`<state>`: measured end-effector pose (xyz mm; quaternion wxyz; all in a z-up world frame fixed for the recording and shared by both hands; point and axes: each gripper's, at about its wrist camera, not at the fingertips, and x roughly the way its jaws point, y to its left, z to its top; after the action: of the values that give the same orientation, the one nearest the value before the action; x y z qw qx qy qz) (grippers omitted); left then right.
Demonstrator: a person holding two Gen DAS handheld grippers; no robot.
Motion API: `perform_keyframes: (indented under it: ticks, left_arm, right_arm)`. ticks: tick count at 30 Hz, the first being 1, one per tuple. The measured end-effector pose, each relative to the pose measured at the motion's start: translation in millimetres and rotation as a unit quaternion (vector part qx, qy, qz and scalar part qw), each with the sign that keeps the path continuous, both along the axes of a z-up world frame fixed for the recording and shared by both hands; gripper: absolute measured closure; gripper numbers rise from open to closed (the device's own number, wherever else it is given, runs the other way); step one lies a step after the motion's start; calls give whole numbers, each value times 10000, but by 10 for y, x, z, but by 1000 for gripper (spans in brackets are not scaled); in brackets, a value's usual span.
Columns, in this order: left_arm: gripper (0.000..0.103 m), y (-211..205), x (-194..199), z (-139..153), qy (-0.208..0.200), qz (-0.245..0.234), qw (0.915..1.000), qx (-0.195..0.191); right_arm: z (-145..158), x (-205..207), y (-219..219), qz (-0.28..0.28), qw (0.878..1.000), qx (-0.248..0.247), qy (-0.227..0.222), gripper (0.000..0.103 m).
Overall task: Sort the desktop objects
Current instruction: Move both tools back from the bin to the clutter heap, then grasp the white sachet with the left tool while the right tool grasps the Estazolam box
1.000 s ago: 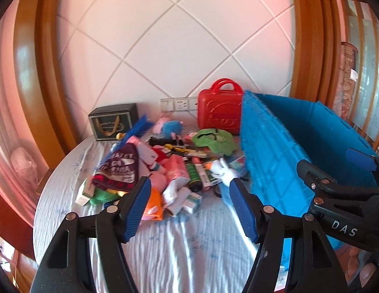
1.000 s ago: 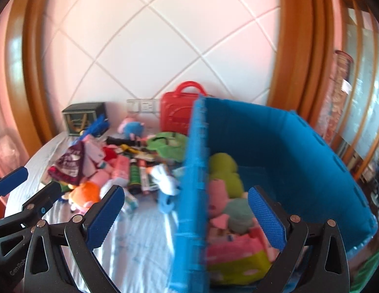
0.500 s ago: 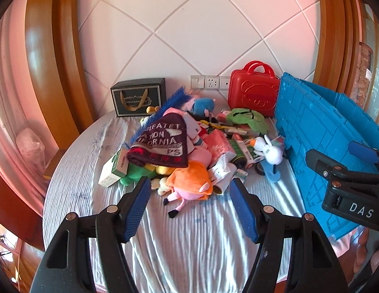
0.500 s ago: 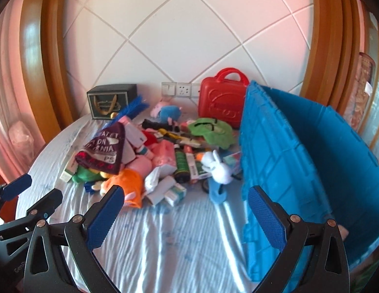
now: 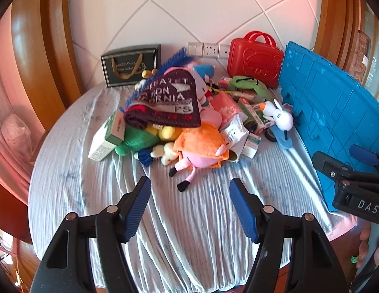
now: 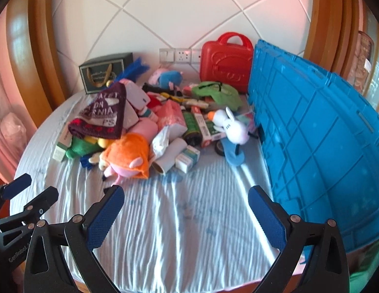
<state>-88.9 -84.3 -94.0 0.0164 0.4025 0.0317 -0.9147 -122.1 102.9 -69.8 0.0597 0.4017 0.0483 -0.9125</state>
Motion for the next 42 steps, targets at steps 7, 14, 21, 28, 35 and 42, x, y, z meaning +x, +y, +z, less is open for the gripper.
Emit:
perform_keyframes:
  ticks: [7, 14, 21, 28, 35, 42]
  left_arm:
    - [37, 47, -244, -358, -383, 17, 9992, 101]
    - [37, 131, -626, -490, -519, 107, 9986, 68]
    - [37, 225, -1027, -558, -579, 191, 9981, 44]
    - [37, 266, -1311, -766, -808, 185, 9963, 209]
    - [37, 416, -1515, -841, -857, -310, 9958, 130]
    - [37, 698, -1727, -1097, -1149, -822, 9899, 140]
  right_arm:
    - [-349, -286, 91, -57, 9992, 117, -384, 0]
    - [-544, -742, 133, 84, 9980, 100, -618, 0]
    - [-732, -1208, 173, 244, 9962, 127, -827, 0]
    - [-1017, -1497, 265, 207, 9937, 179, -1091, 0]
    - [-1229, -1624, 232, 20, 9904, 221, -1365, 0]
    - [-1425, -1670, 403, -323, 9859, 281, -1616, 0]
